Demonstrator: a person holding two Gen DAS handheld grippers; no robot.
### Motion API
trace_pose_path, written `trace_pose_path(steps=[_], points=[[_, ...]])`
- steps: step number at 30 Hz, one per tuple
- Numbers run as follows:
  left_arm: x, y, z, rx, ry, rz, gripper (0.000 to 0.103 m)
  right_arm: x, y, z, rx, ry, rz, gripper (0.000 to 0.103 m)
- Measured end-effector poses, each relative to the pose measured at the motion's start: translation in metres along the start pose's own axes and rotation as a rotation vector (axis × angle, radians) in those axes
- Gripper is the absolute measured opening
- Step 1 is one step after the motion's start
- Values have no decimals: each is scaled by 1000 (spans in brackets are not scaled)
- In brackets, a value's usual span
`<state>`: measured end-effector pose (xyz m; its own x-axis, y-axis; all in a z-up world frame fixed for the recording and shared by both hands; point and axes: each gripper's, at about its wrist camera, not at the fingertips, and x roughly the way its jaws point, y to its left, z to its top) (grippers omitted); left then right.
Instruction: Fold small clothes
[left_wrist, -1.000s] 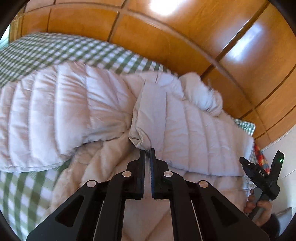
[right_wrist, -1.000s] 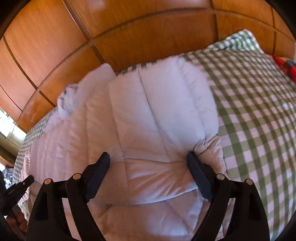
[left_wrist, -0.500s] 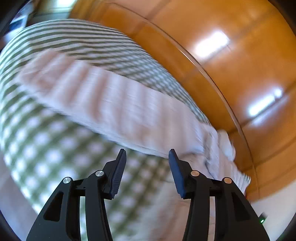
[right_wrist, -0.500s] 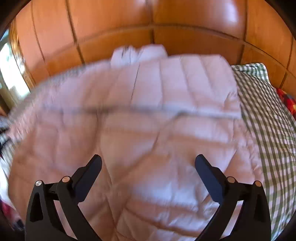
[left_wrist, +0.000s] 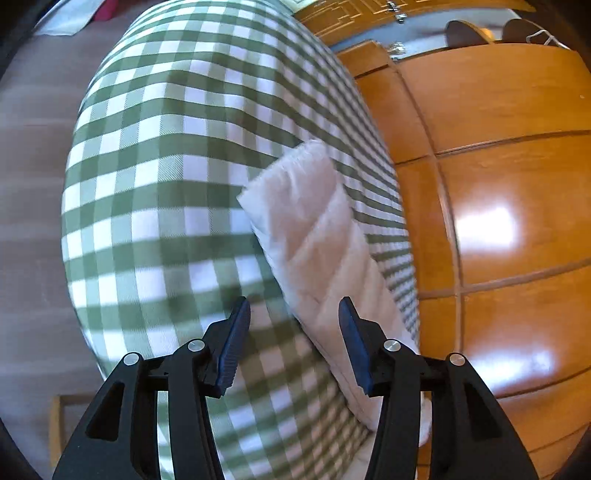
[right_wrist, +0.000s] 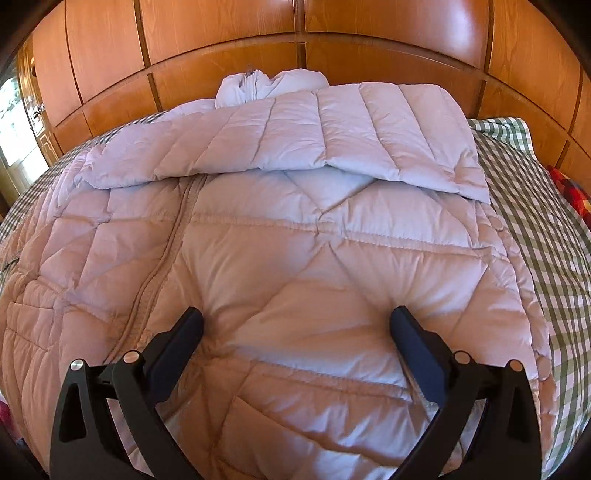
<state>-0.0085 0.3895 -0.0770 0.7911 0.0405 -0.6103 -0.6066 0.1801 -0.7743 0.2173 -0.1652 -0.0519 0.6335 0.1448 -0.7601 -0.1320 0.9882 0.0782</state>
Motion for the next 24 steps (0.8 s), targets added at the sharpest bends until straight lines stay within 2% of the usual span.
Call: trace_pose_path(steps=[4,5,6,7,9,12,17,22,24], points=[[8,-4,6,40,-27,27,46,4,3,1,-6,10,-18,101],[10,-7,6,52,-29,37,40,4,3,1,-7,12,-20,101],[13,-11,8,81,-30,68,26,5,3,1,-8,12,-21,101],[16,-13,10,104,-26,99,18,5,4,0,-9,13,-23,101],[17,-14,14,119,-25,101,10,5,4,1,-10,13,-23,101],[12,-34,12,190,-61,110,8,5,4,1,-11,12,-22,101],[-3,-87,-5,307,-110,27,8,5,3,1,-10,9,-20,101],[-14,-171,-57,544,-104,-119,8,4,1,0,-5,1,-10,101],[-12,-203,-88,633,-62,-194,8,4,1,-1,-3,-2,-8,101]])
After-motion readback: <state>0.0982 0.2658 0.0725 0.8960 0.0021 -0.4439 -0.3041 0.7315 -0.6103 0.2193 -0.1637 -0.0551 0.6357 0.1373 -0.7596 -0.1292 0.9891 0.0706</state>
